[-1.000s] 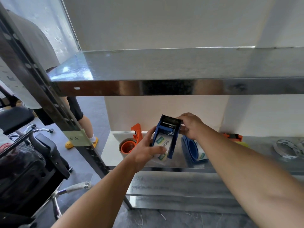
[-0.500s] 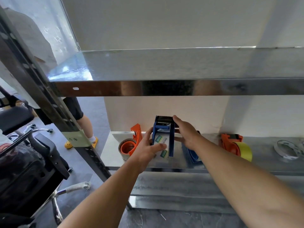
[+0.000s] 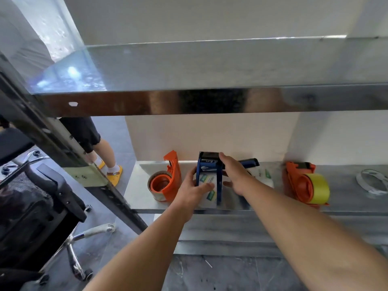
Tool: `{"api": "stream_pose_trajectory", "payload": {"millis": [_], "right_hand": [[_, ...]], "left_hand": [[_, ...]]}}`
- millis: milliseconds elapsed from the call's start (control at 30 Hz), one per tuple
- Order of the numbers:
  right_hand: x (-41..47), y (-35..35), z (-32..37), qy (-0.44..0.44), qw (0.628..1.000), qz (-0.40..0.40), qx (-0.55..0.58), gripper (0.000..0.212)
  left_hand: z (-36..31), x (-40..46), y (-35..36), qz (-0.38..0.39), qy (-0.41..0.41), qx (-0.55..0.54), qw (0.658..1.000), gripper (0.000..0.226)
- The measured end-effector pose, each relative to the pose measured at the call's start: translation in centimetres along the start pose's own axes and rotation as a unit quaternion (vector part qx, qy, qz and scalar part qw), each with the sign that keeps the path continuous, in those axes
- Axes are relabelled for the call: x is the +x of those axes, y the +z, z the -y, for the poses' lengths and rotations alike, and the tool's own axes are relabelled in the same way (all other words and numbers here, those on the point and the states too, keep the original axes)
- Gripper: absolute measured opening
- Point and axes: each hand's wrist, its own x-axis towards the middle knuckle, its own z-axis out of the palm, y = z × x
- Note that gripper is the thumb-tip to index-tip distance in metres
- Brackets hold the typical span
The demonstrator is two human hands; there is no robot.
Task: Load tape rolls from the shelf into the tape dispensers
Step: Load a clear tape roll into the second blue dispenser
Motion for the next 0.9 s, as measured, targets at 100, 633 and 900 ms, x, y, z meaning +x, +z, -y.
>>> {"api": "stream_pose_trajectory", "payload": {"millis": [100,633,900], "right_hand": [[1.0,0.0,-0.2,-0.002,1.000,-0.007,-0.005,0.054],[2.3,0.2,-1.6,-0.009,0.999,-0.042,-0.015,0.060],[1.3,0.3,-1.9,-0.027,0.997,-0.061,-0.049,0.048]], "left_hand": [[0.4,0.9,0.0,0.000,-0.002,-0.004,1.000,0.066],[-0.3,3.9,-0.2,0.008,-0.021,0.006,1.000,0.037],[0.5,3.0,0.6,-0.040,-0.017,0.018,0.999,0.052]]}}
